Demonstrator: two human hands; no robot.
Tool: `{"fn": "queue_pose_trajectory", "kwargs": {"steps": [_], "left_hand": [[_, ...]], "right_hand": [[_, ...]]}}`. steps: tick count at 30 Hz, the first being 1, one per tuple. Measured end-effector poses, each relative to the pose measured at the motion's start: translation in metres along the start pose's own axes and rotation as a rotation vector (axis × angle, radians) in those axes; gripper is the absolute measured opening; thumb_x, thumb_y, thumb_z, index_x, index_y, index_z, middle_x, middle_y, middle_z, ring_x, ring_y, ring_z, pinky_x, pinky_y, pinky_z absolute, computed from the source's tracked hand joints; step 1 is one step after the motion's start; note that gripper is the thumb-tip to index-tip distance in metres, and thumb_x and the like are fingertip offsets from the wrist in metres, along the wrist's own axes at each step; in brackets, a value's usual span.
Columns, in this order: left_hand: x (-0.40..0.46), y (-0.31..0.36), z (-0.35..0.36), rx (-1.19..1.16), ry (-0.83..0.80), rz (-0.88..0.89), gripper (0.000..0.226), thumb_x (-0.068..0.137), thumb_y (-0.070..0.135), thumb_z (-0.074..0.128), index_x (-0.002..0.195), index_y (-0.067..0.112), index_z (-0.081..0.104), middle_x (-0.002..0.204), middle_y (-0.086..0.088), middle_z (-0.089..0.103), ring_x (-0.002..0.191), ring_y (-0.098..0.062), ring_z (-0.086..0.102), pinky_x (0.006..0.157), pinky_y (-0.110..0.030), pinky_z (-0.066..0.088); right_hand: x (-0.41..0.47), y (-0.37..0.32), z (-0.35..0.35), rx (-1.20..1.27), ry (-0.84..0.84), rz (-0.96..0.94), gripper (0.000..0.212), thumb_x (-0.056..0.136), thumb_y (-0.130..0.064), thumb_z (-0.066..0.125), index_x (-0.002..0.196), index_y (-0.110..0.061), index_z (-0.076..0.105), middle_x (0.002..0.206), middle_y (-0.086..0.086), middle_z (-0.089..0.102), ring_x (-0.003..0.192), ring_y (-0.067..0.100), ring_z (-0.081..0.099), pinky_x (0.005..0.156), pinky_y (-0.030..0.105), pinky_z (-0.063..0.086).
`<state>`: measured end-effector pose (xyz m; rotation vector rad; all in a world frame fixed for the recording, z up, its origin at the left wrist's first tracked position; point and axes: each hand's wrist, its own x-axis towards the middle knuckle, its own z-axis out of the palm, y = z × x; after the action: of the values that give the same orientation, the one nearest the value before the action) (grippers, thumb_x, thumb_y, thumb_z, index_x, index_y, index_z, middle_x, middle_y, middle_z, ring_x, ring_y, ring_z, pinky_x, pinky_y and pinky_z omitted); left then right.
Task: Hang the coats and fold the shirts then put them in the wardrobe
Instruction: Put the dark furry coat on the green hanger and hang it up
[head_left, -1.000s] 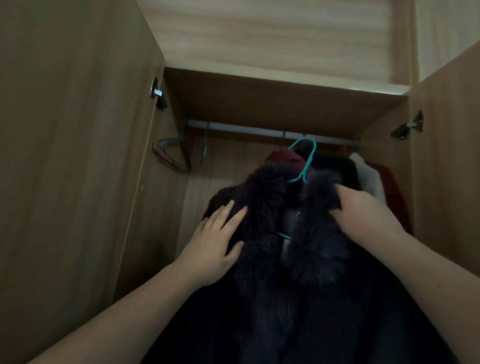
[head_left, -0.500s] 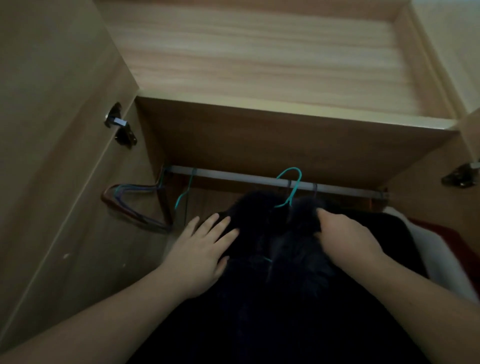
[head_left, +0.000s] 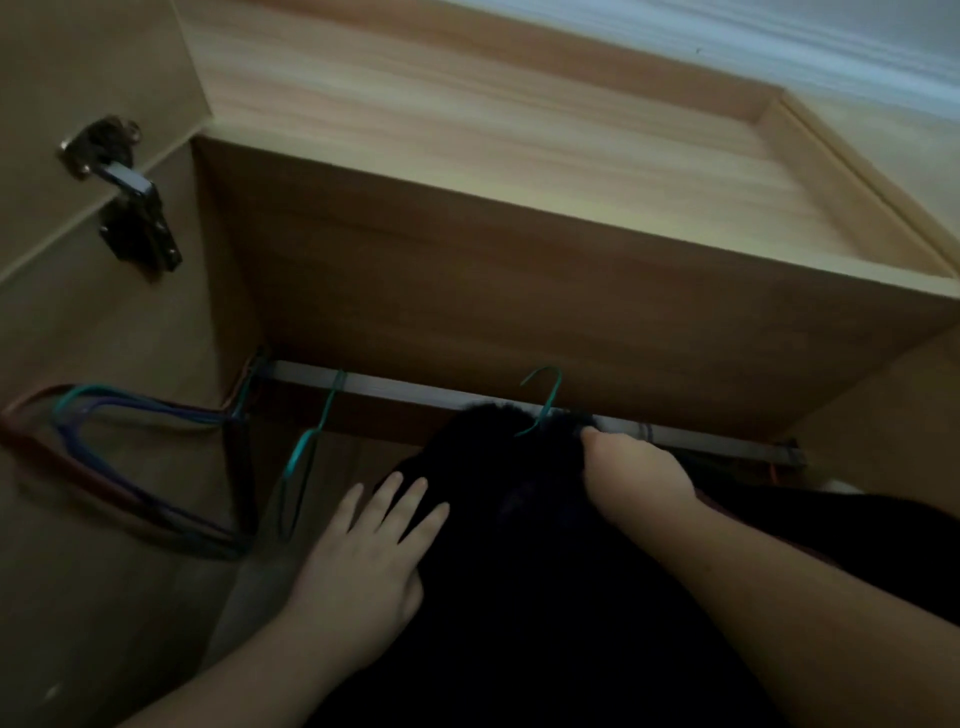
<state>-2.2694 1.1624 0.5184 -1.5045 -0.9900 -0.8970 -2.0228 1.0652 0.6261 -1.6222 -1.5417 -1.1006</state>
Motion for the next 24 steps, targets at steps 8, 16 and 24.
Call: {"fn": "queue_pose_trajectory", "kwargs": {"steps": [8,16,24], "left_hand": [[0.0,-0.014,0.036,-0.07,0.03,-0.04,0.062,0.082,0.044,0.043,0.142,0.033,0.047,0.146,-0.001,0.051,0.135,-0.026,0.046,0.107,-0.048,0.04],[-0.022,0.001,0.042,-0.085,-0.04,-0.051,0.062,0.079,0.043,0.043,0.141,0.033,0.047,0.144,-0.002,0.053,0.133,-0.028,0.048,0.102,-0.049,0.046],[-0.05,0.039,-0.007,-0.117,-0.07,-0.027,0.064,0.083,0.044,0.039,0.146,0.032,0.04,0.151,-0.002,0.045,0.139,-0.028,0.04,0.107,-0.049,0.04]], "right_hand": [[0.02,-0.023,0.031,-0.049,0.008,-0.031,0.031,0.099,-0.013,0.034,0.125,-0.02,0.049,0.088,0.001,0.056,0.072,0.024,0.055,0.066,0.039,0.045],[0.009,-0.03,0.024,-0.163,-0.166,-0.008,0.032,0.099,-0.016,0.04,0.127,-0.019,0.056,0.118,0.006,0.062,0.105,0.028,0.061,0.075,0.041,0.043],[-0.032,-0.01,0.004,-0.212,-0.149,-0.02,0.049,0.104,-0.032,0.033,0.149,-0.015,0.03,0.106,0.009,0.06,0.089,0.029,0.059,0.068,0.04,0.04]]}}
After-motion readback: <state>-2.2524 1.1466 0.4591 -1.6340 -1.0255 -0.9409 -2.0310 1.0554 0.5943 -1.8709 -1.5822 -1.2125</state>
